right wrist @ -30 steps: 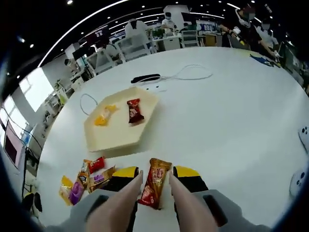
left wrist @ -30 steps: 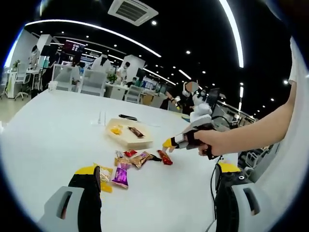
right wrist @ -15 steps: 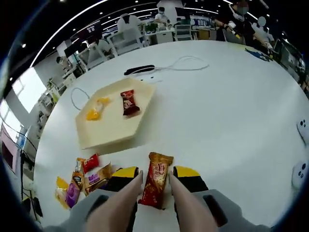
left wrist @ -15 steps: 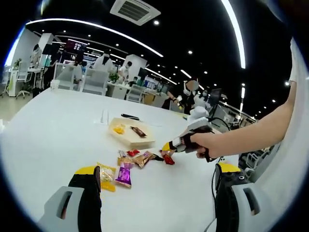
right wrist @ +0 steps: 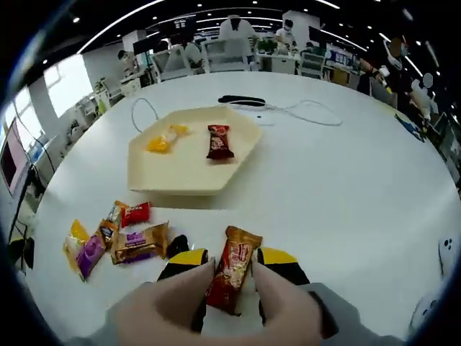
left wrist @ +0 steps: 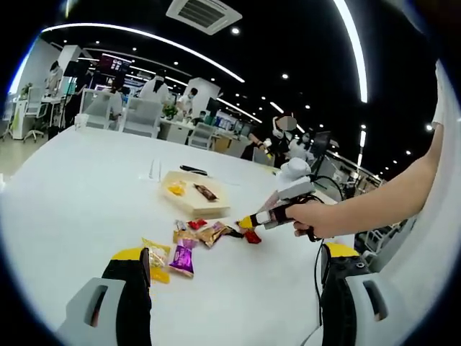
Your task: Place the target food into the container with the food tongs after gripping and lifting it, then release it inside without dropping or visibly crushing the food.
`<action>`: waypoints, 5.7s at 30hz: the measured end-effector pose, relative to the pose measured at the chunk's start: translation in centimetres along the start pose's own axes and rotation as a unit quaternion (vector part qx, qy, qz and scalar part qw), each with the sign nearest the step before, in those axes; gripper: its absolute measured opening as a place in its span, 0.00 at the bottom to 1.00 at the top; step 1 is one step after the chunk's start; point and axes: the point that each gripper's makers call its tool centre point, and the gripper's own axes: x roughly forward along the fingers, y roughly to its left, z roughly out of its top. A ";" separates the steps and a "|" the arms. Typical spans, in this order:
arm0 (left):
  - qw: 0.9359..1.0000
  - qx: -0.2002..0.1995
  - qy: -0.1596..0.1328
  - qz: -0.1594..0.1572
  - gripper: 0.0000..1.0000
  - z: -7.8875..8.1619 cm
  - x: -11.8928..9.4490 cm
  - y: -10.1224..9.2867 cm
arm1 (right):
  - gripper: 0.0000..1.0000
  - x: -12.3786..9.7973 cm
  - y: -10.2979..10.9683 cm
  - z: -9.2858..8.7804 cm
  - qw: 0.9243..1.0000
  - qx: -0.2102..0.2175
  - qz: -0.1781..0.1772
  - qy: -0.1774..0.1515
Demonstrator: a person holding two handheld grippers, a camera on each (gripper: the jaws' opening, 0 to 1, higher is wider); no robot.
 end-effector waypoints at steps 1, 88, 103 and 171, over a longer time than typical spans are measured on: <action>1.000 -0.003 -0.002 -0.001 0.99 0.1 0.0 -0.1 | 0.27 0.0 0.0 -0.1 1.000 -0.021 0.016 -0.002; 1.000 -0.016 0.005 0.000 0.97 -0.8 -0.3 -0.2 | 0.21 -4.0 1.0 6.5 0.989 -0.008 0.138 -0.042; 1.000 -0.015 -0.002 0.005 0.97 -0.5 -0.7 0.0 | 0.21 -5.8 1.4 10.1 0.986 -0.036 0.148 -0.069; 0.999 -0.039 -0.010 0.018 0.99 -0.1 -1.4 1.2 | 0.22 -5.5 2.4 21.8 0.983 -0.032 0.121 -0.136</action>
